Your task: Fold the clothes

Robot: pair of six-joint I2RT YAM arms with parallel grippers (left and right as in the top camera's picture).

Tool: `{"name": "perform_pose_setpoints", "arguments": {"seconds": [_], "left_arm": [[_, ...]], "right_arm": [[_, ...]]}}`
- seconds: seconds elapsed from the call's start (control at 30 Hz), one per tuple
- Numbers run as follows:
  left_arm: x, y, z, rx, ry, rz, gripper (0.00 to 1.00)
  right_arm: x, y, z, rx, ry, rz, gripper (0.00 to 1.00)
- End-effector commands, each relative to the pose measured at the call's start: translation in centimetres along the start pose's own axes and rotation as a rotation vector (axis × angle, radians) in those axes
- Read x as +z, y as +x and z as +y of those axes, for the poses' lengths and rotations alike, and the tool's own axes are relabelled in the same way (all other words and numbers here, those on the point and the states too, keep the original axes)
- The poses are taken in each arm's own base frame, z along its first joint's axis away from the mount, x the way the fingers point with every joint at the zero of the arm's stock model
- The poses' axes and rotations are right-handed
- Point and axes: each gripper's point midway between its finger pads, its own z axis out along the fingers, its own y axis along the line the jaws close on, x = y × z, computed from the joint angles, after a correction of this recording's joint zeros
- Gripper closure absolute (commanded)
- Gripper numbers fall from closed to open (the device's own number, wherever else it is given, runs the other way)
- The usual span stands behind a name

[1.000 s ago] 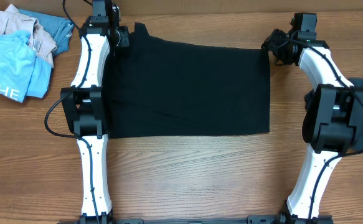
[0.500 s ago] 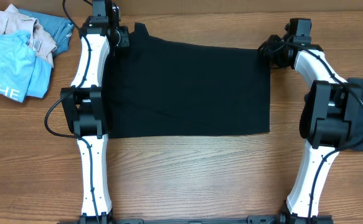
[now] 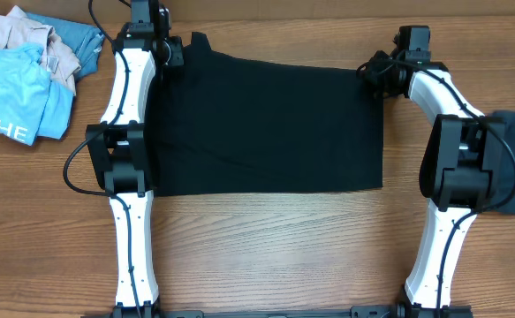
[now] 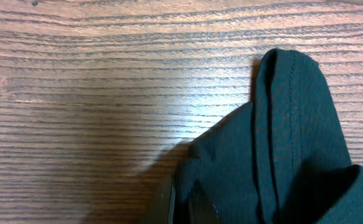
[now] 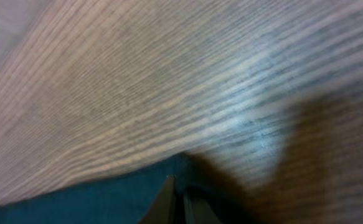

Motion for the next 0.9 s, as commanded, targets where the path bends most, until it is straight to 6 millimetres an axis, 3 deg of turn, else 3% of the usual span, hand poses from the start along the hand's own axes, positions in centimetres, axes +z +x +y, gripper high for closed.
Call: {"name": "perform_pose_setpoints", "arguments": {"seconds": [0.0,0.1,0.2,0.43,0.57,0.63,0.77,0.83,0.87], "left_arm": [[-3.9,-3.3,-0.5,0.013,0.002,-0.082,0.96],[-5.9,-4.6,-0.9,0.019,0.010,-0.113,0.96],[-7.3,-4.5,-1.0,0.019,0.007,-0.099,0.96],[-8.0,-1.0,-0.4,0.006,-0.023,0.050,0.96],[-8.3,1.3,1.4,0.004,-0.122,0.141,0.96],[-8.6,2.4,1.9,0.005,-0.148,0.185,0.96],[-9.1,3.9,3.0,-0.014,-0.214,0.245,0.96],[-9.4,4.7,3.3,-0.013,-0.230,0.279,0.89],[-9.5,5.1,3.4,-0.013,-0.233,0.298,0.91]], "right_arm": [[-0.8,-1.7,-0.2,0.018,0.013,-0.012,0.96],[-2.8,-3.1,0.5,0.031,0.026,0.004,0.96],[-4.4,-3.3,1.0,0.041,0.046,0.036,0.96],[-5.6,-0.3,-0.5,0.107,0.125,0.163,0.96],[-7.9,-0.6,-1.9,0.146,0.153,0.180,0.96],[-9.0,-0.3,-3.5,0.205,0.186,0.210,0.96],[-10.3,0.5,-6.3,0.275,0.233,0.272,0.96],[-10.5,0.8,-6.7,0.281,0.242,0.284,0.96],[-10.6,0.9,-6.7,0.280,0.245,0.291,0.96]]}}
